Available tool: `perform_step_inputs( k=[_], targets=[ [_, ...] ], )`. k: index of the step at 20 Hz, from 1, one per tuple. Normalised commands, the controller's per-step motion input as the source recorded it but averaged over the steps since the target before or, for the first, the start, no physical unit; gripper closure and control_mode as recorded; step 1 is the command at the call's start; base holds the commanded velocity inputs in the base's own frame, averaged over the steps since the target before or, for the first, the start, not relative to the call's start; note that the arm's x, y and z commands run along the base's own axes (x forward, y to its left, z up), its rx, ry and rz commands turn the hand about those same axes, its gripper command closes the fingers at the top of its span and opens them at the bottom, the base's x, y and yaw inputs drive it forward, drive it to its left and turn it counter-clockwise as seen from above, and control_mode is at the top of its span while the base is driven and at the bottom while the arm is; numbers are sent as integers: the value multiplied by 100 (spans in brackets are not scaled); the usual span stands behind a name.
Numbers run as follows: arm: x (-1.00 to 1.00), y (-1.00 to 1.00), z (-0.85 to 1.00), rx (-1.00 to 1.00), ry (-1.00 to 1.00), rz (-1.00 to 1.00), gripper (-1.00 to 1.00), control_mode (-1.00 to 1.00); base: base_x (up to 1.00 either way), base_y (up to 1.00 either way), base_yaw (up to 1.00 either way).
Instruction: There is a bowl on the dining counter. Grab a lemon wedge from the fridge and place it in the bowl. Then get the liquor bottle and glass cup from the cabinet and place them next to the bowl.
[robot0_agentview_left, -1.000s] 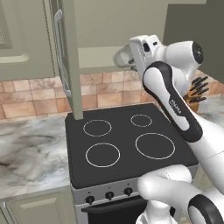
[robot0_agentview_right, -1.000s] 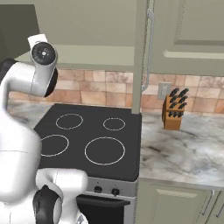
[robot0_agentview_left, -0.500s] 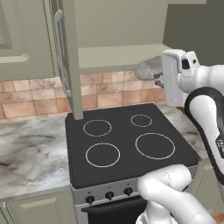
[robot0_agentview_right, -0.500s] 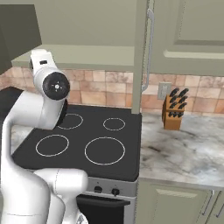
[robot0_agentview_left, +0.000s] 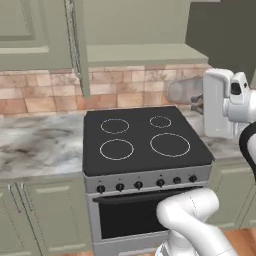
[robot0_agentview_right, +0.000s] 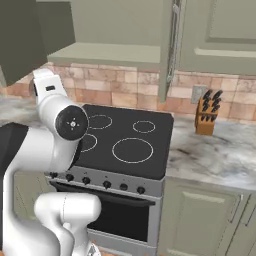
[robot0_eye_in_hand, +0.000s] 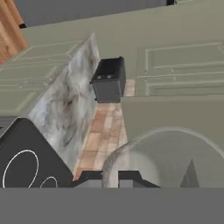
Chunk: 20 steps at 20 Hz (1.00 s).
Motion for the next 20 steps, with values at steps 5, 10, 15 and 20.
perform_step_inputs(
  k=[5, 10, 15, 20],
  targets=[
    [0, 0, 0, 0, 0, 0, 100, 100, -93, -53, 54],
    [0, 0, 0, 0, 0, 0, 100, 100, -76, -71, 62],
    [0, 0, 0, 0, 0, 0, 100, 100, -75, -71, 62],
    [0, 0, 0, 0, 0, 0, 100, 100, -81, -64, 61]
  ],
)
